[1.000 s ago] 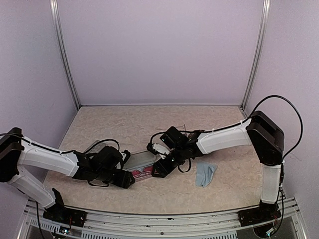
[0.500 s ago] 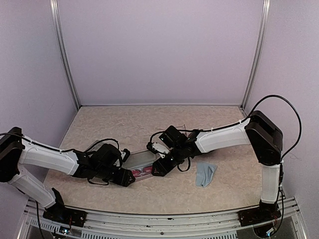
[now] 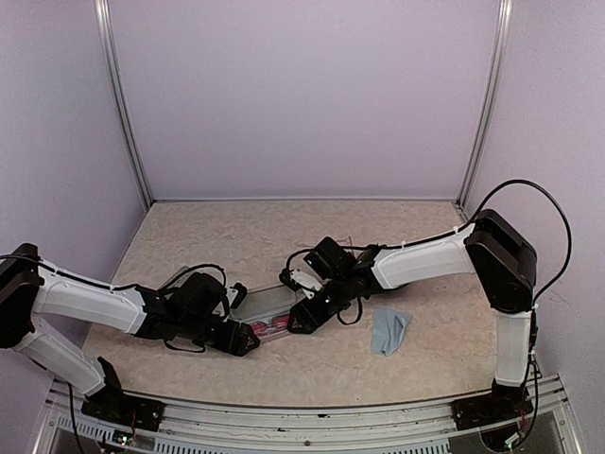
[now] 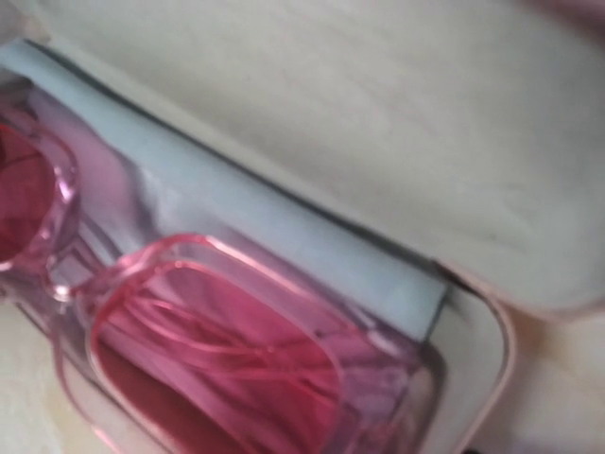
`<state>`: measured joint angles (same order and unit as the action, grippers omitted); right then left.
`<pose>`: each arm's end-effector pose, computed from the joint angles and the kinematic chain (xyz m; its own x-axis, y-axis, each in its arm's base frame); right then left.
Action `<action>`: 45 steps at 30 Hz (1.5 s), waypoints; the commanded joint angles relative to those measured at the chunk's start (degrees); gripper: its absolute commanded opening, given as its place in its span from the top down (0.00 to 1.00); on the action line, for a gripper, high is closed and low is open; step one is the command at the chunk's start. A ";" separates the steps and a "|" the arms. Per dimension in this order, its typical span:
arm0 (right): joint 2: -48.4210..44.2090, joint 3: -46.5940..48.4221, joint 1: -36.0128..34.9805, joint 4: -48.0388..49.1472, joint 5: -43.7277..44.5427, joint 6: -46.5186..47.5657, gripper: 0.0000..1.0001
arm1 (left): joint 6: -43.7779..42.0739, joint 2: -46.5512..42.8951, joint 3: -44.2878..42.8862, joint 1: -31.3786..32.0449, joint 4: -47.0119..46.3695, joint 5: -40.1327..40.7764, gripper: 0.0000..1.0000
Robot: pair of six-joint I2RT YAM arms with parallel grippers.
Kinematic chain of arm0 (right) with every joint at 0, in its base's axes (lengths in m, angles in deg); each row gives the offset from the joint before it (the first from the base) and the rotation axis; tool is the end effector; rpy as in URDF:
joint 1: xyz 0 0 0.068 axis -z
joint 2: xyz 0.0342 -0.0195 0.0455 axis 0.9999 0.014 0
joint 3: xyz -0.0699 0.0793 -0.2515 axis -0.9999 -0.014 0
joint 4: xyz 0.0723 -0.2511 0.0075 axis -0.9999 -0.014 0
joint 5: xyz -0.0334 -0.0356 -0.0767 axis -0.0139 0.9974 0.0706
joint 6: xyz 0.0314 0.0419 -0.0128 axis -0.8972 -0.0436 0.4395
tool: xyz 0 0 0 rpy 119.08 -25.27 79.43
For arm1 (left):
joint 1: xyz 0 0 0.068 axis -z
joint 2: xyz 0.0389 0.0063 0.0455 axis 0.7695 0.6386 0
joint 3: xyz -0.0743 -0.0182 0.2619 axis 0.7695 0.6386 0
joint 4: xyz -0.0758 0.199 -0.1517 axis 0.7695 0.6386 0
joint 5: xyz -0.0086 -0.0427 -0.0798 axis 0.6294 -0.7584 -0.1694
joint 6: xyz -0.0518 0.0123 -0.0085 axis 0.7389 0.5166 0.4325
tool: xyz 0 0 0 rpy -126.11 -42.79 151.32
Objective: Organize the sunglasses
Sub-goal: Adjust the sunglasses and the sunglasses case.
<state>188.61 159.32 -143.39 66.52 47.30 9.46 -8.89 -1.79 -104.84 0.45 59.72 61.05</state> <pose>0.2373 0.3464 0.1428 -0.6904 -0.5493 -0.4707 -0.7194 0.5896 0.3672 0.1552 -0.1929 0.1372 -0.8267 0.2427 -0.5076 0.4467 0.8317 -0.3298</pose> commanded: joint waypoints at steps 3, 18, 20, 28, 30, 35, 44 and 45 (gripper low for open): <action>-1.13 -1.40 1.01 1.72 -2.22 -1.24 0.35 | -0.23 -2.12 1.25 -0.14 -0.76 -1.14 0.21; -2.94 -3.99 2.33 2.60 -2.26 -2.80 0.38 | 1.40 -8.12 3.51 -0.57 1.11 -0.89 0.20; -3.02 -4.17 2.27 2.61 -2.12 -2.90 0.38 | 1.46 -8.80 3.53 -0.73 1.70 -0.68 0.20; -5.47 -6.07 2.53 4.03 -3.95 -3.79 0.37 | 2.33 -11.64 3.38 -1.01 3.59 1.08 0.22; -7.45 -7.44 2.96 5.62 -6.16 -4.67 0.35 | 2.48 -12.51 3.18 -1.01 3.97 2.21 0.22; -11.34 -10.63 4.79 8.88 -8.71 -6.61 0.30 | 2.33 -14.92 2.44 -2.21 3.98 5.27 0.15; -9.80 -12.26 6.59 13.96 -9.46 -9.97 0.41 | -1.90 -16.60 -1.58 -8.38 2.12 9.92 0.09; -9.59 -12.34 6.76 14.26 -9.03 -10.51 0.44 | -2.40 -16.50 -2.18 -9.44 1.72 9.99 0.09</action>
<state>178.10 147.89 -137.27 77.49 38.51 1.32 -8.39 -17.27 -103.72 -6.11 63.06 68.24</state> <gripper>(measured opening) 0.598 0.909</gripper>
